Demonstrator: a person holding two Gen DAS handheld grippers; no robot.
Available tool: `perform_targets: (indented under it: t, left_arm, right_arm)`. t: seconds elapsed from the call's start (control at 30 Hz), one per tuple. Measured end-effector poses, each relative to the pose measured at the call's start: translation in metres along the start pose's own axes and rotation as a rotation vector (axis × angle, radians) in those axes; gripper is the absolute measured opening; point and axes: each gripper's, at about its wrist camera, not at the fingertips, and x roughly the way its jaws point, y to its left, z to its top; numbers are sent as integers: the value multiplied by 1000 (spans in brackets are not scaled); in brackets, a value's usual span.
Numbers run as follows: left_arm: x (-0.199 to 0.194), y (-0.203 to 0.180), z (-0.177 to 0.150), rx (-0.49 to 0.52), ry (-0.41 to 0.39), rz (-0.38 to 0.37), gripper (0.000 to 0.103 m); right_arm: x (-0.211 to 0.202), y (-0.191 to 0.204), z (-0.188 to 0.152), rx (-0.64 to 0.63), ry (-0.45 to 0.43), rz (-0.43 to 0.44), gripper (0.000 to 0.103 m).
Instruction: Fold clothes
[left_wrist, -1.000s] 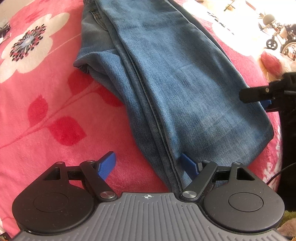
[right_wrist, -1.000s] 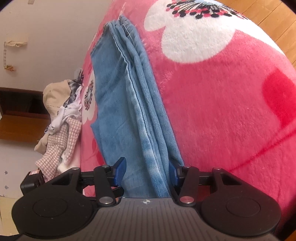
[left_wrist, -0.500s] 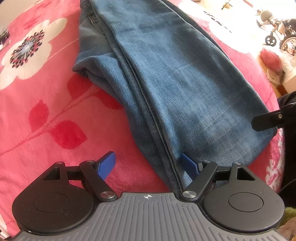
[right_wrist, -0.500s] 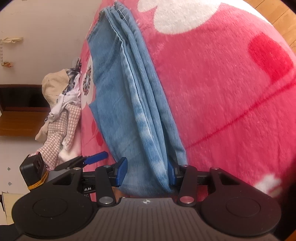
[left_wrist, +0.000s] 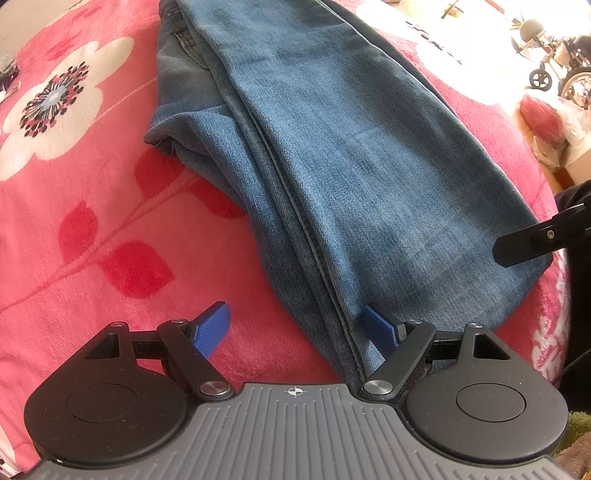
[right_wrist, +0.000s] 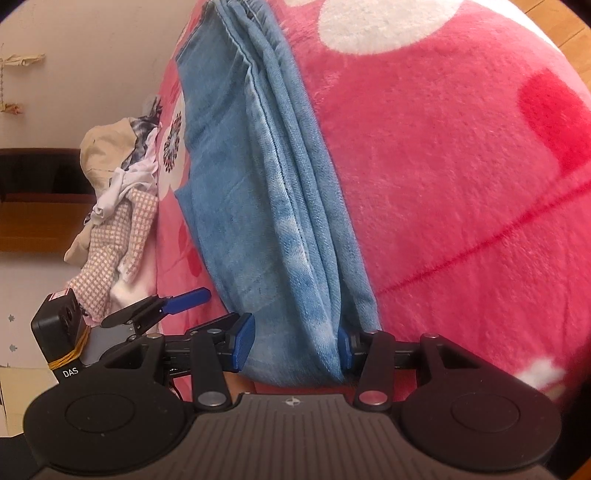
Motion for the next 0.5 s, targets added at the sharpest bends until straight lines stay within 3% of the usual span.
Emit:
perform_targets:
  t: [0.07, 0.13, 0.2, 0.37, 0.5]
  left_arm:
    - [-1, 6, -2, -9, -3, -11, 80]
    - [-1, 17, -4, -20, -9, -44, 80]
    - [-3, 35, -5, -55, -29, -124, 80]
    - [1, 84, -2, -192, -16, -396, 80]
    - [-8, 66, -15, -279, 41, -578, 80]
  right_arm:
    - [1, 3, 0, -21, -1, -13, 40]
    - [0, 6, -1, -51, -10, -45, 18]
    - [-5, 6, -3, -39, -25, -18, 12]
    - [-18, 10, -2, 3, -67, 75, 9]
    - [-29, 15, 4, 31, -99, 158, 9]
